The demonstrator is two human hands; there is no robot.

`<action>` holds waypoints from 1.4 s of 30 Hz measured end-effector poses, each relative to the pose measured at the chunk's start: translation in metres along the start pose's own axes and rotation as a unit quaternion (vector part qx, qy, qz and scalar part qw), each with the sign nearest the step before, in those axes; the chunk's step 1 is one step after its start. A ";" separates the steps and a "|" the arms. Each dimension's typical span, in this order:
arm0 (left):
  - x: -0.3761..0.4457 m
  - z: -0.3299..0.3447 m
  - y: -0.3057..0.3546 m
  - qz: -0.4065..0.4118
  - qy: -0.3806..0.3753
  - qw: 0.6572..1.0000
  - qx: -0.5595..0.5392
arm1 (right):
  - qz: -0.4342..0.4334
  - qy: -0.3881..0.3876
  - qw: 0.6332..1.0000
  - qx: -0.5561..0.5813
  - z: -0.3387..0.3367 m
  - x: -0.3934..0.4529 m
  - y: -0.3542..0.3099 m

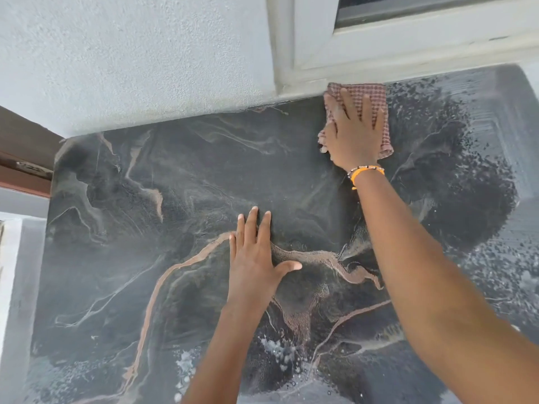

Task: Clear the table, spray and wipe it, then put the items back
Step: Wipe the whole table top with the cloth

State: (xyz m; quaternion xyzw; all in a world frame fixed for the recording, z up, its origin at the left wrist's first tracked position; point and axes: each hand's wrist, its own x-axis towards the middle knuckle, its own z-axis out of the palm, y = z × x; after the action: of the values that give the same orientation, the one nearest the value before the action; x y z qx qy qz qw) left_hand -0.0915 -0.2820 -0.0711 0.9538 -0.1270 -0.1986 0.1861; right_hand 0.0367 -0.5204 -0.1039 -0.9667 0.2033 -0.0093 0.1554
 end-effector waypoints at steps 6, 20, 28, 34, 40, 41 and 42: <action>0.002 0.003 -0.002 0.002 0.007 1.000 0.006 | 0.163 0.022 0.986 -0.004 -0.025 -0.007 0.076; -0.025 0.003 -0.031 -0.025 0.083 0.996 -0.031 | -0.281 -0.121 0.952 -0.023 0.058 -0.052 -0.201; -0.025 0.001 -0.024 0.006 0.044 0.999 -0.003 | -0.178 -0.074 0.981 0.016 0.039 -0.024 -0.140; -0.023 0.006 -0.017 -0.002 0.014 1.000 -0.009 | 0.036 -0.006 0.999 0.040 0.003 -0.006 -0.022; -0.025 0.005 -0.028 0.033 0.004 0.999 -0.026 | 0.190 0.017 0.982 0.008 -0.023 -0.040 0.059; -0.025 0.005 -0.028 0.035 0.007 0.999 -0.029 | 0.203 0.022 0.979 0.006 -0.020 -0.050 0.057; -0.026 0.005 -0.027 0.035 0.016 0.999 -0.033 | 0.205 0.026 0.978 0.004 -0.017 -0.062 0.049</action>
State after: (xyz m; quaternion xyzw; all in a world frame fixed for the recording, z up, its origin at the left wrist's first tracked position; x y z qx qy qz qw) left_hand -0.1122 -0.2509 -0.0783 0.9451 -0.1508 -0.1808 0.2265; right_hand -0.0405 -0.5435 -0.1001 -0.9034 0.4007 -0.0033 0.1525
